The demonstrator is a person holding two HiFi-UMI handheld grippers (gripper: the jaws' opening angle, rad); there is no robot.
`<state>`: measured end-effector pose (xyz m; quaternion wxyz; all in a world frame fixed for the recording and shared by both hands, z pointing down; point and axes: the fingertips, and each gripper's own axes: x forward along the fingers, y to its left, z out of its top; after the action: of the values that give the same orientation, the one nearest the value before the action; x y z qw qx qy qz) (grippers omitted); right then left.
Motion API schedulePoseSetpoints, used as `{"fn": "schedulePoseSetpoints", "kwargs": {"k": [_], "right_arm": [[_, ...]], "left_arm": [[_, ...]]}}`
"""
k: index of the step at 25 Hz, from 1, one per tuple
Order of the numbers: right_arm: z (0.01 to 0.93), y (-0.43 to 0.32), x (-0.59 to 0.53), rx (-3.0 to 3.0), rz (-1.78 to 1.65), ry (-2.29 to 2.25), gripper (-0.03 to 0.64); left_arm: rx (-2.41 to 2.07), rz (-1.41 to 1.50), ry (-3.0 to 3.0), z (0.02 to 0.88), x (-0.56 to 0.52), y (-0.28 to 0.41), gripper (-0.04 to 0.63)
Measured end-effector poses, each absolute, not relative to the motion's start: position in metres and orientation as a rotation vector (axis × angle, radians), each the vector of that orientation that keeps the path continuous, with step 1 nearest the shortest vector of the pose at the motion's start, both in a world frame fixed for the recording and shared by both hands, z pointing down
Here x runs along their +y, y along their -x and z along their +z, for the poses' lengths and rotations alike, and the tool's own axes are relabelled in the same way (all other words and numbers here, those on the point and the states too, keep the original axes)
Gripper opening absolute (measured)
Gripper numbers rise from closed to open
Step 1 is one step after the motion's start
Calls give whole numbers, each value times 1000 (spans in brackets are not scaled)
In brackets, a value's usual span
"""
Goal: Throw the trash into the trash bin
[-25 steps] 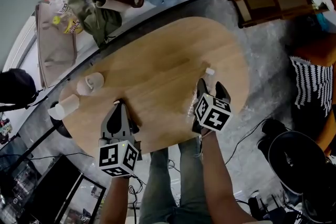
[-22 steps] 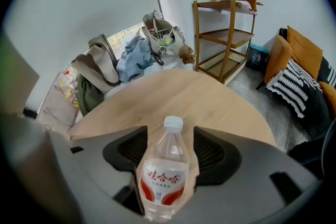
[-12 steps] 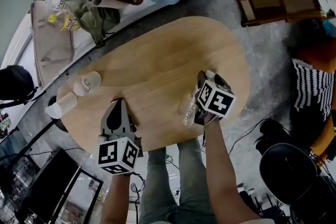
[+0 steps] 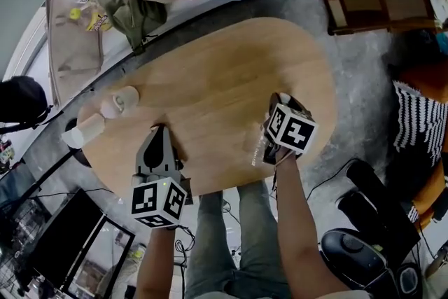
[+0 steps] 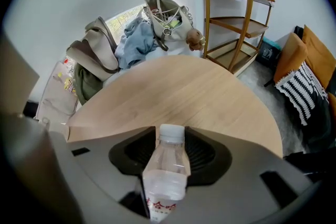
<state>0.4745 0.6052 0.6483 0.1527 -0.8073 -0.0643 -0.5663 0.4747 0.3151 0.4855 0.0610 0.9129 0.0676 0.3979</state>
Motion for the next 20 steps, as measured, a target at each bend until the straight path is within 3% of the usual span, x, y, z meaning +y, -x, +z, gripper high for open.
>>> {"fn": "schedulePoseSetpoints", "kwargs": {"k": [20], "right_arm": [[530,-478,550,87,-1487,2530,160]], "left_arm": [[-44,1045,-2758,426,246,-410,9]]}}
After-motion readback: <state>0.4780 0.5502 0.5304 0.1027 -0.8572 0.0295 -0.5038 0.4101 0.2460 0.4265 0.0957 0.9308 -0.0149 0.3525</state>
